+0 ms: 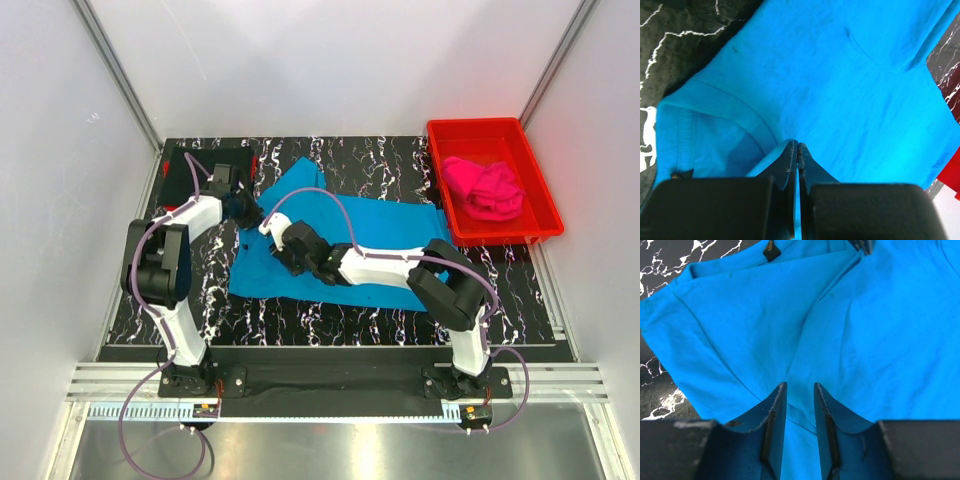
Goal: Fold and stack the t-shirts
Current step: Fold the tshirt
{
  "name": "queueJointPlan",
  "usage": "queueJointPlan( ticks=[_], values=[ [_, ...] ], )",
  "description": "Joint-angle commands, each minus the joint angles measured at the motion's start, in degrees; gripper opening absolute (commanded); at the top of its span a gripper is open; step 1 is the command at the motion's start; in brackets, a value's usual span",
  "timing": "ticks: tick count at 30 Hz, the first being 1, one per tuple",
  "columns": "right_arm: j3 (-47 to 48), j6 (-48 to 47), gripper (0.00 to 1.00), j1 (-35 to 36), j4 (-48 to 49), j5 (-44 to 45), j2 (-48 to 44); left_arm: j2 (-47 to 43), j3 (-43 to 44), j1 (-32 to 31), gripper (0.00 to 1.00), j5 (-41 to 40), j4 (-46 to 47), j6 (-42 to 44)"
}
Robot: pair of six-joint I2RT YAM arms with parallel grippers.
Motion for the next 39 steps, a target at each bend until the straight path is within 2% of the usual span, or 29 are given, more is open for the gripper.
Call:
queueJointPlan(
  ticks=[1,14,24,27,30,31,32,39],
  values=[
    [0.4,-1.2,0.36,1.0,3.7,-0.3,-1.0,0.6,3.3,0.0,0.0,1.7,2.4,-1.0],
    [2.4,-3.5,0.39,3.2,2.6,3.4,4.1,1.6,3.0,-0.1,0.0,1.3,2.5,-1.4],
    [2.6,-3.7,0.37,3.3,3.0,8.4,4.9,1.7,2.9,0.0,0.0,1.0,2.7,-1.5],
    [2.6,-3.8,0.3,3.3,3.1,8.9,5.1,1.7,2.9,-0.1,0.0,1.0,2.7,-1.7],
    [2.5,-4.0,0.14,3.3,3.4,9.6,5.3,1.7,2.9,-0.1,0.0,0.9,2.7,-1.7],
    [2.4,-3.9,0.05,3.3,3.4,10.4,5.1,1.7,3.0,-0.1,0.0,0.9,2.7,-1.8],
    [2.2,-3.9,0.02,3.3,3.8,10.9,4.9,1.7,3.0,-0.1,0.0,0.8,2.7,-1.8],
    [1.1,-3.2,0.0,2.9,5.1,16.7,2.5,2.4,4.6,-0.2,0.0,1.0,2.4,-1.2]
  ],
)
